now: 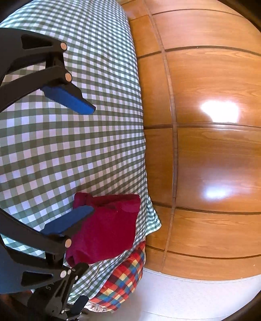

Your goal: Fold small clothes

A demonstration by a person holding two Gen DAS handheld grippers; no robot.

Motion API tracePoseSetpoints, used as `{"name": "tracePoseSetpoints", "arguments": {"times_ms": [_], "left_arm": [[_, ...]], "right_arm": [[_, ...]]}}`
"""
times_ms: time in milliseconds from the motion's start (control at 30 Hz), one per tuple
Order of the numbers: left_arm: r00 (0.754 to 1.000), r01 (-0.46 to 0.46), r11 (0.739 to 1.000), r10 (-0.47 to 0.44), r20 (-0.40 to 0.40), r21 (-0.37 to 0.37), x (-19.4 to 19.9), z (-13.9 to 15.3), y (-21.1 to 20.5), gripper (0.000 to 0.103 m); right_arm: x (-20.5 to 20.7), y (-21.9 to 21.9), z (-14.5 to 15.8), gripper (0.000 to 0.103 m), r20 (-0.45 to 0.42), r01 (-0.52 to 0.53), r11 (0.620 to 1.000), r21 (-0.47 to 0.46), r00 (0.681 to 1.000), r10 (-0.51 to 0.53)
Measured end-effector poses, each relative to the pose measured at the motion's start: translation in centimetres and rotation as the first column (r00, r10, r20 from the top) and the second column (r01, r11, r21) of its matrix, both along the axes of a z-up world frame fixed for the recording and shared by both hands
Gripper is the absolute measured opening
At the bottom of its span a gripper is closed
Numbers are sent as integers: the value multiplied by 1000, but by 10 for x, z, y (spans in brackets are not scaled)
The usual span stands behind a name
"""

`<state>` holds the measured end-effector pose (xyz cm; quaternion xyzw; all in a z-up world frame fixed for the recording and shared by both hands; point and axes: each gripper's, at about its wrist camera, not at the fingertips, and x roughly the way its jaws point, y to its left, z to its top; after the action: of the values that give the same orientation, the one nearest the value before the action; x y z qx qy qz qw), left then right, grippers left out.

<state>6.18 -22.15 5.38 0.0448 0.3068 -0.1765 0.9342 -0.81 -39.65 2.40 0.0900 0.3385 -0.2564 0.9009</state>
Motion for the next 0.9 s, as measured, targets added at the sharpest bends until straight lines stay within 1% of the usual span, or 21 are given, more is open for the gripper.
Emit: {"name": "tracePoseSetpoints", "arguments": {"times_ms": [133, 300, 433, 567, 900], "left_arm": [[1000, -2, 1000, 2, 10, 7, -6, 3, 2, 99], [1000, -4, 1000, 4, 12, 26, -10, 5, 3, 99], [1000, 22, 1000, -22, 0, 13, -12, 4, 1, 99], [1000, 25, 999, -25, 13, 22, -15, 4, -1, 99], [1000, 19, 999, -20, 21, 44, -11, 0, -7, 99]], "right_arm": [[-6, 4, -4, 101, -9, -4, 1000, 8, 1000, 4], [-11, 7, -4, 101, -3, -7, 1000, 21, 1000, 8], [-13, 5, -1, 101, 12, -2, 1000, 31, 1000, 1], [-14, 3, 0, 101, 20, 1, 999, 37, 1000, -2], [-13, 4, 0, 101, 18, -5, 1000, 19, 1000, 5]]}}
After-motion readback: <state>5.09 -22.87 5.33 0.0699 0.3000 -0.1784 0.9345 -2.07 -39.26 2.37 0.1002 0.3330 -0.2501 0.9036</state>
